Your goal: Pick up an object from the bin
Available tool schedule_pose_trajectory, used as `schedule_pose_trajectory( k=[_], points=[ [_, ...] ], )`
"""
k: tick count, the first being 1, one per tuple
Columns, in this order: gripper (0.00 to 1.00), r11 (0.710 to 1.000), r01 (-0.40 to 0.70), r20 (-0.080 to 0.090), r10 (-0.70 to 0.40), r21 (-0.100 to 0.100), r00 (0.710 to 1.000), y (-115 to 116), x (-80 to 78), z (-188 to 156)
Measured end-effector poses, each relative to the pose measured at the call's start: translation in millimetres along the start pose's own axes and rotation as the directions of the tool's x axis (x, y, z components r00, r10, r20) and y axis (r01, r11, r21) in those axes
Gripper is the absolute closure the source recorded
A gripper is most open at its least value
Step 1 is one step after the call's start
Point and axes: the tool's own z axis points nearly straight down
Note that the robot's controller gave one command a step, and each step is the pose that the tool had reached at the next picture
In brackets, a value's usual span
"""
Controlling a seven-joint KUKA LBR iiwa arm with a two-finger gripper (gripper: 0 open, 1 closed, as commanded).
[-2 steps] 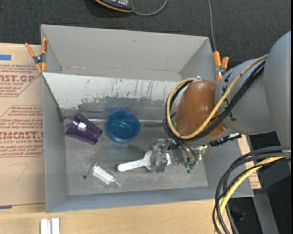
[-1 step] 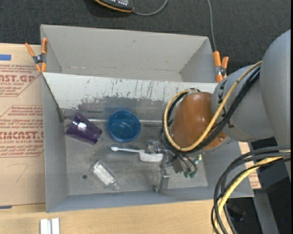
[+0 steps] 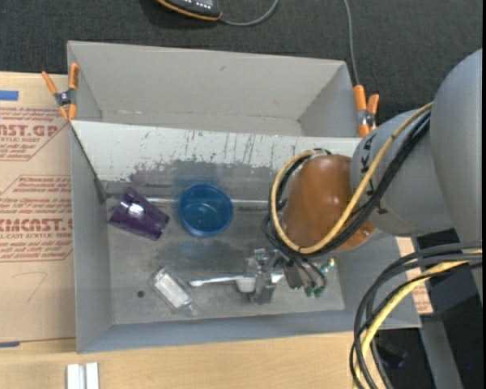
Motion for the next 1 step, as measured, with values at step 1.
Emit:
schedule_pose_trajectory(
  k=[1],
  points=[
    [1.00, 1.000, 0.000, 0.000, 0.000, 0.000, 1.000, 0.0, 0.0, 0.0]
  ],
)
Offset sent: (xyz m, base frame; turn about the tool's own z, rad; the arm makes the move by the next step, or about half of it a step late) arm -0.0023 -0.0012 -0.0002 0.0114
